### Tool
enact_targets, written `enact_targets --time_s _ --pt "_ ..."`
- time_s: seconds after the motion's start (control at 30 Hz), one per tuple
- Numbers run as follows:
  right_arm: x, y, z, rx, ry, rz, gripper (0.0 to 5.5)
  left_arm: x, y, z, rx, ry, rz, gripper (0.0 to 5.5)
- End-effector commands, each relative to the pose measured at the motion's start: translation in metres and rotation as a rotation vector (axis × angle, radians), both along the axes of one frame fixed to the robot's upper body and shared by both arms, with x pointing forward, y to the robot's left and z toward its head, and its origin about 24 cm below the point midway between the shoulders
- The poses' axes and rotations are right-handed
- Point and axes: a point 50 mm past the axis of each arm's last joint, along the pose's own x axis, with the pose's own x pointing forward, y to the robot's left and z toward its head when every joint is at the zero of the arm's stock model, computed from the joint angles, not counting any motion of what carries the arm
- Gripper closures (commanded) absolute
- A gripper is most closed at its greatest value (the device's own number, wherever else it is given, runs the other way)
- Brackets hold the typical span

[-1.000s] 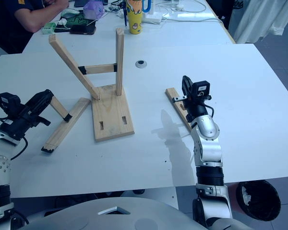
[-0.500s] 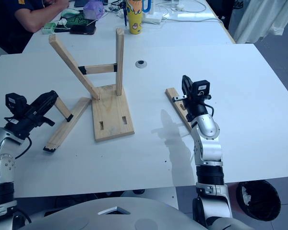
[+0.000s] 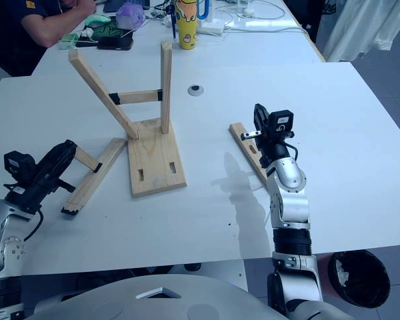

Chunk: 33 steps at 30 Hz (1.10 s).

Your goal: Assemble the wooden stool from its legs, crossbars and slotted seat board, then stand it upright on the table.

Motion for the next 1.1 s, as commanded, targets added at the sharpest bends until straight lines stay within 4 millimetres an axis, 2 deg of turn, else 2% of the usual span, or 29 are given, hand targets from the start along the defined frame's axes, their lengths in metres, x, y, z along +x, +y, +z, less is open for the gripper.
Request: enact_targets --time_s 0.03,0.17,0.2,0.47,0.57,0.8,1.1 --pt "0.002 -0.001 0.003 0.007 -0.003 -0.002 5.50 0.003 -0.003 -0.008 0.015 0.106 0.019 5.05" --pt "0.001 0.000 0.002 0.010 -0.002 -0.004 5.50 0.011 -0.005 0.008 0.025 0.064 0.023 5.05" --pt "0.001 0.000 0.002 0.012 -0.002 -0.006 5.50 0.013 -0.005 0.009 0.033 0.064 0.033 4.69" --pt "-0.001 0.001 0.000 0.016 0.001 -0.009 5.50 0.022 -0.006 0.031 0.038 0.000 0.069 3.69" --pt "-0.001 0.001 0.000 0.015 0.002 -0.010 5.50 0.023 -0.008 0.043 0.030 -0.034 0.061 3.69" --pt "-0.003 0.002 -0.002 0.016 0.004 -0.011 5.50 0.035 -0.018 0.086 -0.053 -0.174 0.048 3.69" --pt "-0.005 0.004 -0.002 0.024 0.004 -0.018 5.50 0.053 -0.039 0.122 -0.157 -0.306 0.042 5.02"
